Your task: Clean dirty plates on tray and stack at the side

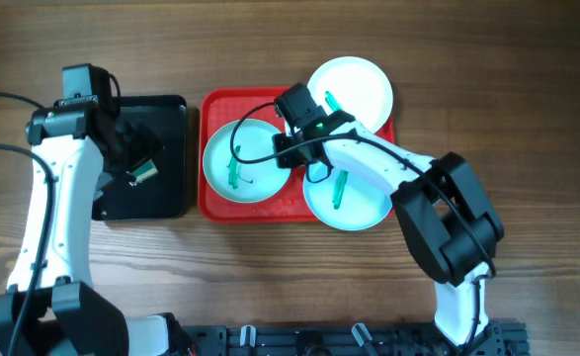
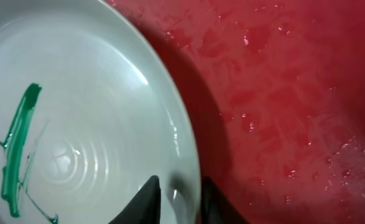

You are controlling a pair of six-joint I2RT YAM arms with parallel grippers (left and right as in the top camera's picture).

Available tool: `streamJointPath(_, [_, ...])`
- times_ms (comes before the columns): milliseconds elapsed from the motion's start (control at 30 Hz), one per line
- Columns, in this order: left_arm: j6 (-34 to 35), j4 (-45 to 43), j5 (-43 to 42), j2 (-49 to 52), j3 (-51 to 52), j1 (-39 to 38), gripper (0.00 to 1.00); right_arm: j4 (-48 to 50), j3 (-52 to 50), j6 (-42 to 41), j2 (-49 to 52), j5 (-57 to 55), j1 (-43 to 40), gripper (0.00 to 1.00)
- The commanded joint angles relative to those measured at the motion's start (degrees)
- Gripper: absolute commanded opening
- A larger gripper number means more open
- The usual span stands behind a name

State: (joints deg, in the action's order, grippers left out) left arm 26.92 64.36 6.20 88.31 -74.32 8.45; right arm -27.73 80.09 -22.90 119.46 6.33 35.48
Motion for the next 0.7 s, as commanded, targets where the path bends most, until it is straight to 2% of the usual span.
streamJointPath(0, [1.03, -1.42, 0.98, 1.53, -0.68, 0.46, 0.95, 0.46, 1.01, -2.01, 2.62, -2.47, 0.04, 0.12])
streamJointPath(67, [1.38, -2.47, 0.96, 2.8, -0.68, 0.46, 0.92, 0.31, 1.01, -2.8, 2.64, -2.47, 0.02, 0.04])
streamJointPath(133, [1.68, -4.07, 1.01, 4.7, -0.66, 0.46, 0.91, 0.26, 1.01, -2.78, 2.64, -2.45, 0.02, 0.04])
streamJointPath(200, [1.88, -7.56, 0.98, 8.33, -0.66, 0.46, 0.82, 0.28, 1.01, -2.75, 2.64, -2.4, 0.02, 0.04])
streamJointPath(267, [1.81, -9.92, 0.98, 11.28, -0.66, 0.46, 0.8, 0.28, 1.01, -2.69, 2.64, -2.01, 0.02, 0.04])
streamJointPath(367, [-0.98, -13.92, 0.96, 16.72, -0.66, 0.46, 0.59, 0.31, 1.01, -2.73, 2.64, -2.01, 0.02, 0.04])
streamJointPath(433, [-1.2, -15.52, 1.01, 19.5, -0.66, 0.46, 0.56, 0.28, 1.01, -2.71, 2.64, -2.01, 0.02, 0.04])
streamJointPath(600, [-1.2, -21.07, 4.09, 22.18, -0.68, 0.46, 0.55, 0.35, 1.01, -2.62, 2.64, -1.81, 0.02, 0.04])
streamJointPath(667, [-1.2, -21.09, 6.38, 22.16, -0.7, 0.46, 0.45, 0.57, 1.01, -2.6, 2.64, -1.84, 0.02, 0.04])
